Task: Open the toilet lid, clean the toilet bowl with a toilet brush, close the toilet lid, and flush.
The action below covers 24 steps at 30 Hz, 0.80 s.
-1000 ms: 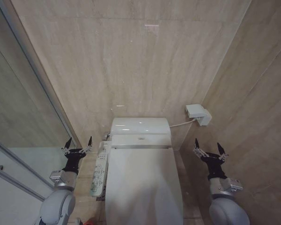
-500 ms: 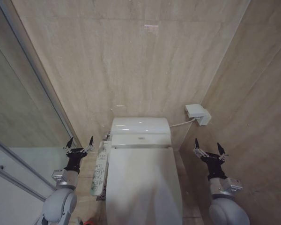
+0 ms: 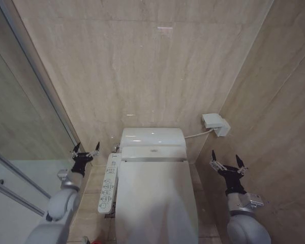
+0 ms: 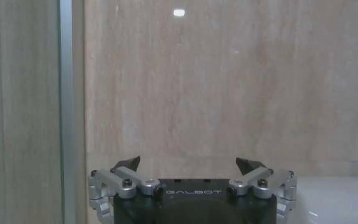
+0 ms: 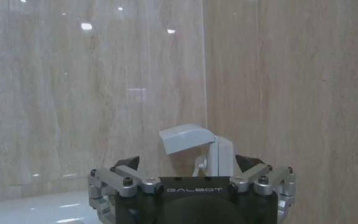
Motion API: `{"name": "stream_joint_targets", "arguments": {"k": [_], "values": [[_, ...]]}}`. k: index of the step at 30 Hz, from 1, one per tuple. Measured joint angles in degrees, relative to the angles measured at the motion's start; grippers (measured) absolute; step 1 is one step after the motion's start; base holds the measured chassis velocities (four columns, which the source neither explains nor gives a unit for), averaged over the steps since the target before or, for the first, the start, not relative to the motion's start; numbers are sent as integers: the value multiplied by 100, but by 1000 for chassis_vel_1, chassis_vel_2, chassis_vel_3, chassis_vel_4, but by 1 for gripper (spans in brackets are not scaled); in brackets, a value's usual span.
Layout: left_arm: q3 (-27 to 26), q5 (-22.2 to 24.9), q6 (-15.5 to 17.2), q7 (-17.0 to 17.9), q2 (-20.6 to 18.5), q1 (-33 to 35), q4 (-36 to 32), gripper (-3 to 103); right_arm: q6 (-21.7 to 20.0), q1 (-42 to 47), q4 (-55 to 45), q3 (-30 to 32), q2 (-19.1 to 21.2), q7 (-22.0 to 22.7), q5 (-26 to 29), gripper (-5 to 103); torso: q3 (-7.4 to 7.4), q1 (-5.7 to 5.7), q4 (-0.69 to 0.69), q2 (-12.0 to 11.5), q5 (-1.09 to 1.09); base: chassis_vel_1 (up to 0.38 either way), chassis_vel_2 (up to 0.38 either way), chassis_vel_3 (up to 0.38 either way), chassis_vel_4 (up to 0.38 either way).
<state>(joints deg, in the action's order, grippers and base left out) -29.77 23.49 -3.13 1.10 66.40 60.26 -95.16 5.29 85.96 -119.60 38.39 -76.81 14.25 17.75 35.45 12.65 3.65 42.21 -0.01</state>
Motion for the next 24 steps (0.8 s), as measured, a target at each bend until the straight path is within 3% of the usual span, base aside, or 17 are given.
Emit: {"name": "stream_joint_targets", "arguments": {"k": [9,15,21,24], "values": [[768,139,-369,-161,-422,-1360,1415,100,0,0,0,-1,0,-1,0,100,0,0,1,0,0,0,0,0,0],[1085,224,-520,-293,-448,-1798,1894,100,0,0,0,0,0,0,0,100,0,0,2,0,0,0,0,0,0],[1481,245,-824,-666,-582,-2321,2670,100,0,0,0,0,-1,0,0,100,0,0,5,0,-1,0,0,0,0],[1473,255,-836,-814,-740,-2369,2809,100,0,0,0,0,0,1,0,100,0,0,-2,0,2,0,0,0,0]]}}
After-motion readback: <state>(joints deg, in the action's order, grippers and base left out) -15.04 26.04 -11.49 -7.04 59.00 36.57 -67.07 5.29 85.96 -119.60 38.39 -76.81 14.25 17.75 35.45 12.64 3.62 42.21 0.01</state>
